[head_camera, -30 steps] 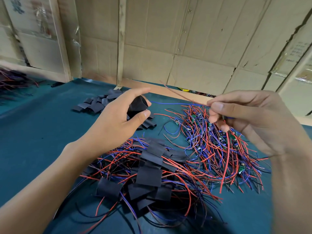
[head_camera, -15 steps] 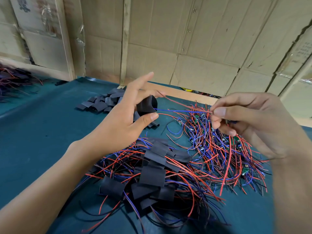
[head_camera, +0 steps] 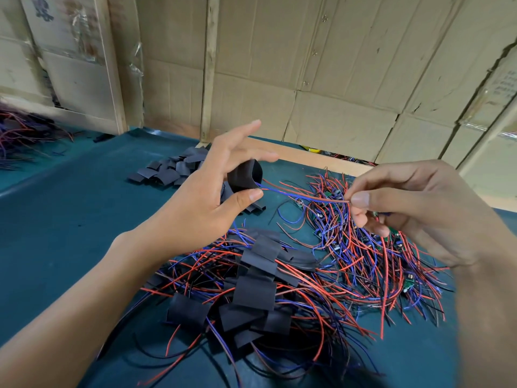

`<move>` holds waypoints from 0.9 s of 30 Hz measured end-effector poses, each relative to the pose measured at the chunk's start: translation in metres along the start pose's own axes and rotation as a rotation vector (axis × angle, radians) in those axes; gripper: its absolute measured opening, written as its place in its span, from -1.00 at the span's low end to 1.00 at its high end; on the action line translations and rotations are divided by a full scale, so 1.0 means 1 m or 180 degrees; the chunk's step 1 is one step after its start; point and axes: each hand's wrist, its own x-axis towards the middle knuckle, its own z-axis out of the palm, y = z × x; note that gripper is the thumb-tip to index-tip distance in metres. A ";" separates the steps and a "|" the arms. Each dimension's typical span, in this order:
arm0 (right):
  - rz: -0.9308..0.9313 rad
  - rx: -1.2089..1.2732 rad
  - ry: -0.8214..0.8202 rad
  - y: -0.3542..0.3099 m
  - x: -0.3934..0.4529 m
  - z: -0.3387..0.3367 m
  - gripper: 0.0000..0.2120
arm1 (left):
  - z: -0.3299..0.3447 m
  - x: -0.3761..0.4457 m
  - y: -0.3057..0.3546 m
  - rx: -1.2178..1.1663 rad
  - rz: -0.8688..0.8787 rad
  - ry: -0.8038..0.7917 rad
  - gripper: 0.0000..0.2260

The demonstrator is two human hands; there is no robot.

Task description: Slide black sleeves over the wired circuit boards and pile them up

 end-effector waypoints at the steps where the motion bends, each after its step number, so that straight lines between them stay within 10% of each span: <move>1: -0.0024 0.0002 -0.0010 0.000 0.000 0.000 -0.83 | 0.000 0.000 0.000 0.0064 0.0007 -0.0030 -0.31; 9: -0.0156 -0.0292 -0.0243 -0.002 -0.004 -0.005 -0.60 | 0.003 -0.002 0.000 0.0088 -0.0082 0.0011 -0.34; 27: -0.0055 -0.0587 0.0111 0.007 0.008 0.013 -0.87 | 0.011 -0.001 0.019 0.1189 0.0075 -0.0574 -0.38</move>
